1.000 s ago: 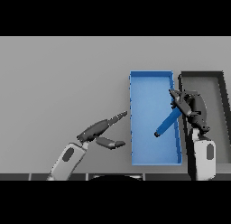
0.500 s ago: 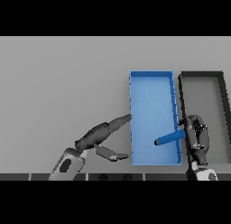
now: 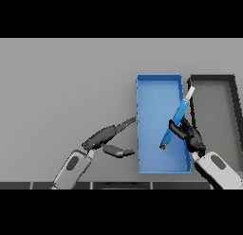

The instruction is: Pick up the blue pipe and place it into the blue bin.

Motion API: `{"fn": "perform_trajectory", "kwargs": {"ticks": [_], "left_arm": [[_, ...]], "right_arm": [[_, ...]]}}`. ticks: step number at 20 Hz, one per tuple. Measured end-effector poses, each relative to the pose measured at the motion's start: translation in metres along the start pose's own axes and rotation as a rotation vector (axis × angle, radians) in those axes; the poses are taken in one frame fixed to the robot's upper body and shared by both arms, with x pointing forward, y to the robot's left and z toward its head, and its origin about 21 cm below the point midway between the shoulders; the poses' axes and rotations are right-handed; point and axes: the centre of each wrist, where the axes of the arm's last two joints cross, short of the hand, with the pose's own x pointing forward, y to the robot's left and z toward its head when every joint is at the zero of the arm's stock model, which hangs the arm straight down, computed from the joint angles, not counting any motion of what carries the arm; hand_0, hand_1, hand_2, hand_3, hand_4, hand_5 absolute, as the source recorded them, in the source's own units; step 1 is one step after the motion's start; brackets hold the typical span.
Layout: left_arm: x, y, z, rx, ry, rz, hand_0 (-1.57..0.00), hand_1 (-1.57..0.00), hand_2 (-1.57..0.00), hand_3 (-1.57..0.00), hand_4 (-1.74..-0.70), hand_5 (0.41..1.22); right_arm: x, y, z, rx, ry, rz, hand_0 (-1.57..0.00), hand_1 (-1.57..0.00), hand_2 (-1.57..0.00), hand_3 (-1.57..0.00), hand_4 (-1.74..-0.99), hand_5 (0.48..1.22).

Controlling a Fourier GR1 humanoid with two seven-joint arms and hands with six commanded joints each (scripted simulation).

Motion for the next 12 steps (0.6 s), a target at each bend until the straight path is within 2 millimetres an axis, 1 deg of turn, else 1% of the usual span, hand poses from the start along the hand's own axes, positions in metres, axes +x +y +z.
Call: {"fn": "perform_trajectory", "kwargs": {"ticks": [1, 2, 4, 5, 7, 8, 9, 12], "left_arm": [[-0.002, -0.002, 0.0, -0.007, 0.004, 0.004, 0.0, 0.0, 0.0, 0.0, -0.91, 0.458], [0.0, 0.0, 0.0, 0.001, -0.01, 0.007, 0.0, 0.0, 0.0, 0.0, -0.91, 0.459], [-0.004, 0.0, 0.003, -0.007, -0.011, 0.013, 0.0, 0.0, 0.0, 0.0, -0.92, 0.462], [-0.001, 0.003, 0.0, -0.002, -0.017, 0.008, 0.0, 0.0, 0.0, 0.0, -0.92, 0.464], [0.003, -0.001, -0.006, -0.011, -0.014, 0.013, 0.0, 0.0, 0.0, 0.0, -0.92, 0.466], [0.0, 0.0, -0.003, -0.007, -0.009, 0.014, 0.0, 0.0, 0.0, 0.0, -0.92, 0.464], [-0.005, -0.002, 0.001, -0.01, -0.014, 0.025, 0.0, 0.0, 0.0, 0.0, -0.92, 0.467], [-0.001, -0.008, 0.007, -0.01, -0.031, 0.027, 0.0, 0.0, 0.0, 0.0, -0.92, 0.468]], "right_arm": [[0.0, 0.001, -0.001, -0.007, 0.0, 0.007, -0.04, -0.04, -0.04, -0.03, -1.124, 0.717], [0.002, 0.002, 0.001, -0.016, 0.008, 0.016, -0.04, -0.03, -0.03, -0.02, -1.122, 0.705], [0.0, 0.003, 0.003, -0.008, -0.007, 0.0, -0.02, -0.02, -0.02, -0.02, -1.119, 0.695], [0.001, 0.002, 0.003, -0.012, -0.006, -0.003, -0.02, -0.02, -0.02, -0.01, -1.123, 0.689], [0.005, 0.003, 0.005, -0.015, -0.01, -0.001, -0.01, -0.01, -0.01, -0.01, -1.132, 0.675], [0.0, 0.001, 0.006, -0.01, -0.008, -0.001, -0.01, -0.01, -0.01, -0.01, -1.129, 0.672], [0.001, 0.002, 0.004, -0.009, -0.004, 0.008, -0.01, -0.01, -0.01, -0.01, -1.129, 0.673], [0.001, -0.001, 0.0, 0.015, -0.006, 0.002, -0.01, -0.01, -0.01, -0.01, -1.129, 0.677]]}}
